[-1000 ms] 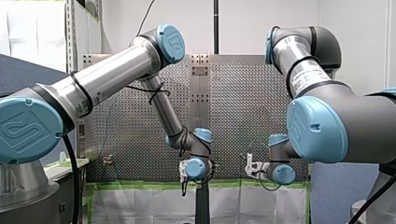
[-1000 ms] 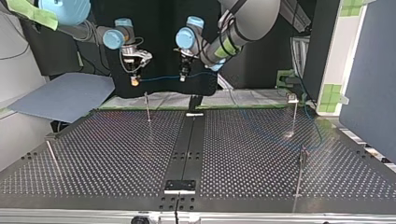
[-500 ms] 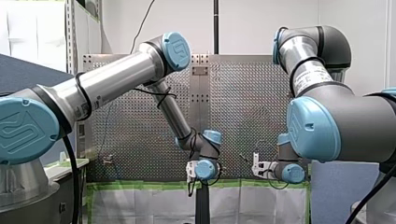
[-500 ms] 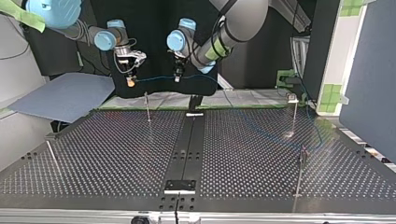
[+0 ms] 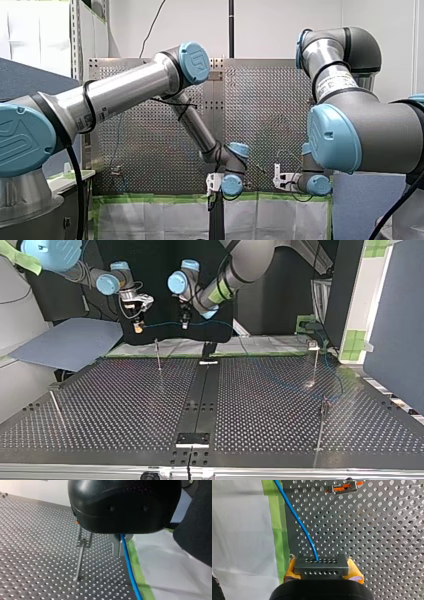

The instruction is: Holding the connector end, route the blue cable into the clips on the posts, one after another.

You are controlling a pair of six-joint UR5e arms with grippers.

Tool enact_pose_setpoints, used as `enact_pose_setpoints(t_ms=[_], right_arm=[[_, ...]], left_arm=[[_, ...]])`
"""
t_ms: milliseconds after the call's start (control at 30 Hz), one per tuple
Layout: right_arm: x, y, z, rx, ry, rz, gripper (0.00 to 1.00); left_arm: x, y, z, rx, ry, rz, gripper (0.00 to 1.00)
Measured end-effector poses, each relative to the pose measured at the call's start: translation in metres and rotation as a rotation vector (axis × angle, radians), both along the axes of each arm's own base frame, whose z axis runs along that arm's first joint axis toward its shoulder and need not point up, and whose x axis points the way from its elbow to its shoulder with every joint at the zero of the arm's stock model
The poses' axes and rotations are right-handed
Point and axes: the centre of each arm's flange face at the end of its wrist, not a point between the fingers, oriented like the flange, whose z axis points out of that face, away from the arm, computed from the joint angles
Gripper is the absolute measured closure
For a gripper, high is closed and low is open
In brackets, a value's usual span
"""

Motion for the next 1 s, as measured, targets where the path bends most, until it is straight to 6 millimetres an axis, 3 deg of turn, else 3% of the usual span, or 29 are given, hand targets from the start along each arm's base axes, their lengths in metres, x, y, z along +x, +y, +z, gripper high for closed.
enact_pose_setpoints(t_ms=[367, 1000], right_arm=[[0.000, -0.007, 0.019, -0.021, -0.005, 0.015, 1.00], [-0.020, -0.028, 0.025, -0.039, -0.005, -0.079, 1.00]], left_arm=[[0.022, -0.024, 0.027, -0.043, -0.068, 0.028, 1.00], [0.025, -0.038, -0.006, -0.035, -0.055, -0.008, 1.00]])
